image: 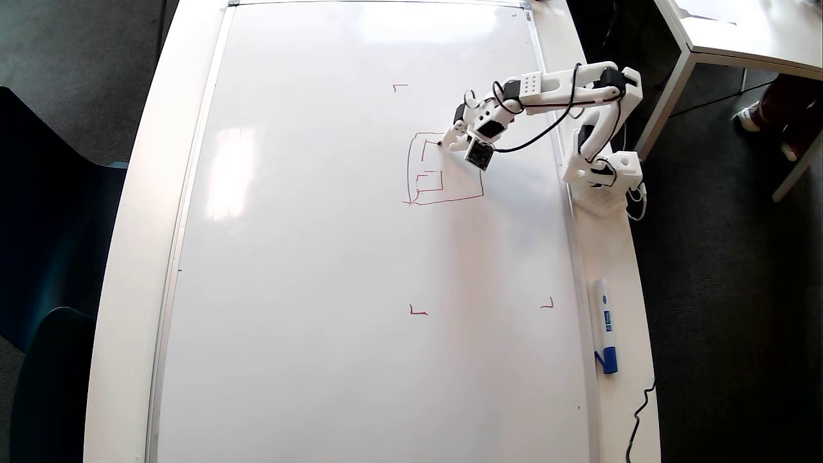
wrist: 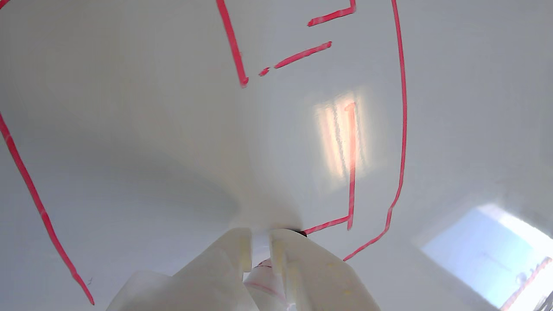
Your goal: Draw on a whiteboard a robot head using a pen attached to the gripper
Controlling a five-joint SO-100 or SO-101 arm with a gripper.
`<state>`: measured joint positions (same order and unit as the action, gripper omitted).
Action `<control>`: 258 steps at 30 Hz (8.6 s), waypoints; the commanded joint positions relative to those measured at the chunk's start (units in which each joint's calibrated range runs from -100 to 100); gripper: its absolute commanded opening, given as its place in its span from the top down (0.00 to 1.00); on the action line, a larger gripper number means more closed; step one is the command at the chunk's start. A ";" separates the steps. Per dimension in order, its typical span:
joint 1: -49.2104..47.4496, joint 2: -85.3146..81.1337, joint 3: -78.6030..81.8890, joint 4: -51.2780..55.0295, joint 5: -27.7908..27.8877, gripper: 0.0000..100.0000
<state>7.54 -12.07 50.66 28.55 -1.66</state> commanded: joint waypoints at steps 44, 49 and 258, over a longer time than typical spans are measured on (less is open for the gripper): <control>-6.77 -3.07 0.68 0.99 0.11 0.99; -6.40 -2.56 -0.14 0.99 -0.10 0.99; -11.26 -3.57 -0.78 9.42 -0.43 0.99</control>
<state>-3.77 -16.65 51.85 38.60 -1.88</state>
